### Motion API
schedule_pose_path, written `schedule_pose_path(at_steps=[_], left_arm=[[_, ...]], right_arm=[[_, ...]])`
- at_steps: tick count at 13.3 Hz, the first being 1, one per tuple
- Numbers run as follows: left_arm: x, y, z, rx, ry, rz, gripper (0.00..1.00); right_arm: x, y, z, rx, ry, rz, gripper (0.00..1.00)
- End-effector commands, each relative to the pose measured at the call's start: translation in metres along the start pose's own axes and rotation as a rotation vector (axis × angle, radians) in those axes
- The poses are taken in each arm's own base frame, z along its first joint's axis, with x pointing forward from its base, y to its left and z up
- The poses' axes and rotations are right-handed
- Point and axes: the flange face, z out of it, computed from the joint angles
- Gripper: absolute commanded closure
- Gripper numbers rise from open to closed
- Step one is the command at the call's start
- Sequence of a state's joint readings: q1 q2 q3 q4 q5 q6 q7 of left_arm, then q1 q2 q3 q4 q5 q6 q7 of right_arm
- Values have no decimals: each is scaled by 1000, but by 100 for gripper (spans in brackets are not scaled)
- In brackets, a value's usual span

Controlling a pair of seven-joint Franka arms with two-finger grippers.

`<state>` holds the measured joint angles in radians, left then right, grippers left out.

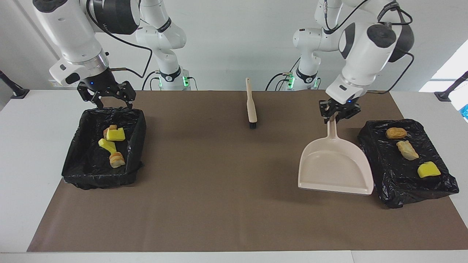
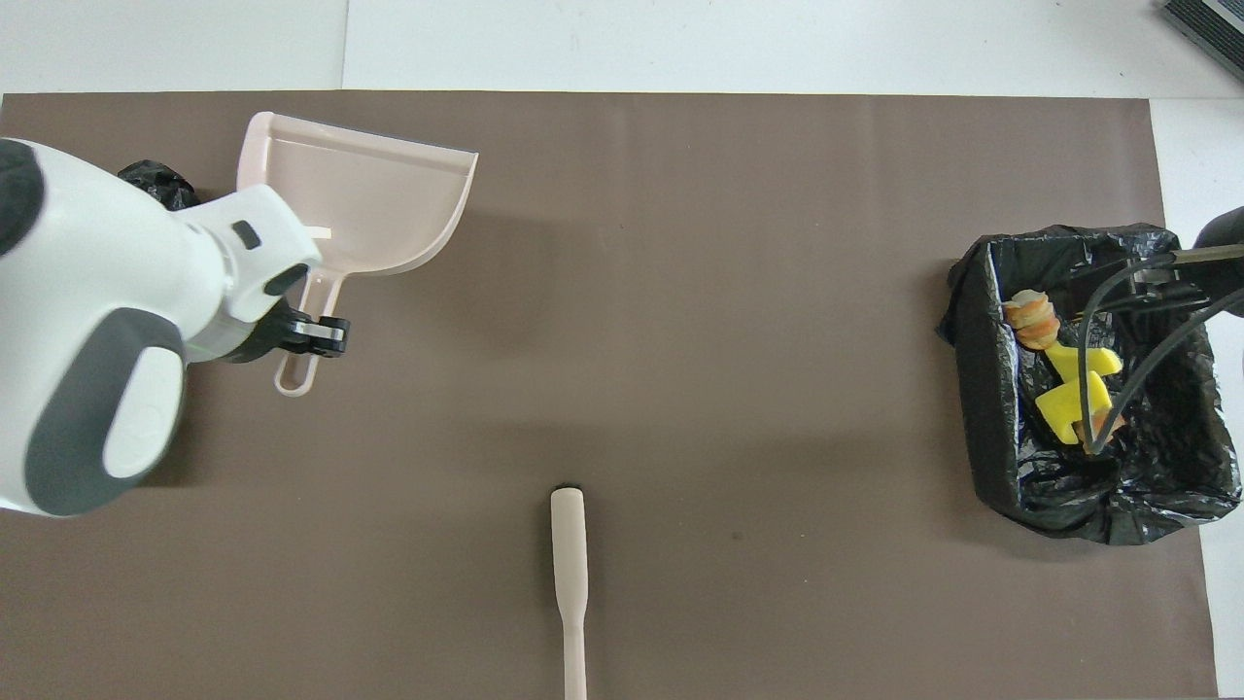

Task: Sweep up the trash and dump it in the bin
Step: 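Set the empty dustpan down mid-table with the left gripper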

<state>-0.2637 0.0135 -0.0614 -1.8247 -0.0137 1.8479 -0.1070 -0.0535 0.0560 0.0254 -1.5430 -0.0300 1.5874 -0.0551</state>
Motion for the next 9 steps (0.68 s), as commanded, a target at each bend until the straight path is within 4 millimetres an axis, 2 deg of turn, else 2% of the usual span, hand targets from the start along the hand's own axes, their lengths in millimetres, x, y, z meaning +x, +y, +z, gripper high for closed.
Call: schedule_pose_path(at_steps=[1,3,5,8,9], left_arm=[[-9,56,20,-63,35,-46,100],[-10,109,44,-78,52,-86,100],[-12,165,86,-86,48,-88,100],[-19,209,118,-99,77,16,100],[-19,215,128,-98,79,60,100]], right_arm=[[0,0,-3,-9,-7,-8,0],[0,0,-2,-9,-9,-8,0],[0,0,-3,-9,-7,-8,0],[0,0,-2,-9,-9,-8,0],[0,1,-3,-9,-7,-6,0]])
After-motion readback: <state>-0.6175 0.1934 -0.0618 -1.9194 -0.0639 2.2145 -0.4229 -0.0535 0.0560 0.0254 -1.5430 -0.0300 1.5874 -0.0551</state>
